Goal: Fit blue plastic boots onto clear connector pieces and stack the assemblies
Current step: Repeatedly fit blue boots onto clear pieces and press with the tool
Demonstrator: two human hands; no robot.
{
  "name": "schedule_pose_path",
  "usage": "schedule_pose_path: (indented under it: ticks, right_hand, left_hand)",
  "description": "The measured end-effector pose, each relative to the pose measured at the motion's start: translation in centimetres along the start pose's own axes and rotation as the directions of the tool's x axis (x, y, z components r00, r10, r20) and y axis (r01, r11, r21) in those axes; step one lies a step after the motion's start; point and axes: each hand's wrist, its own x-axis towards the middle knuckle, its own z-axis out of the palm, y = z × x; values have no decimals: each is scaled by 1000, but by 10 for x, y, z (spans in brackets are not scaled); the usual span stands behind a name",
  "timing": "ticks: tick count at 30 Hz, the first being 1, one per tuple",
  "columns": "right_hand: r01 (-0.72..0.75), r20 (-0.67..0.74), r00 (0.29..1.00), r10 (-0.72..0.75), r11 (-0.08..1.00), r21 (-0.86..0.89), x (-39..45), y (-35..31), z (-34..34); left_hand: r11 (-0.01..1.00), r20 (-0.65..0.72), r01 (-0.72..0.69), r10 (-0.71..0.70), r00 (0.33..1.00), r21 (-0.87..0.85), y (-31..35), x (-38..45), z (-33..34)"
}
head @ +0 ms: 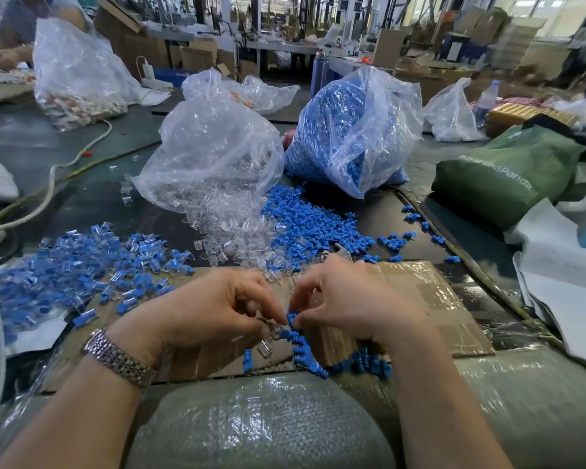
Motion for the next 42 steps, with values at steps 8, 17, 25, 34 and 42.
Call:
schedule_pose_path:
  ticks: [8,17,25,34,42]
  right_hand:
    - [-8,-59,998,16,991,133,6,5,3]
    - [267,-371,928,-21,734,625,0,11,-8]
    - [359,-420,901,-107,726,586,0,2,-3]
    - [404,-479,864,-155,780,477,4,-1,5]
    - [456,-515,833,-204,780,429,3,-1,5]
  left_hand:
    - [1000,-79,-5,3,997,-21,4,6,5]
    - [754,-295,-120,-103,950,-646,6,1,-6]
    - [658,-293,-148,-115,949,-738,12,2,-4]
    - [582,-252,-158,-82,964,-797,14,4,-1]
    - [568,-238,-153,-79,968,-809,14,5,0]
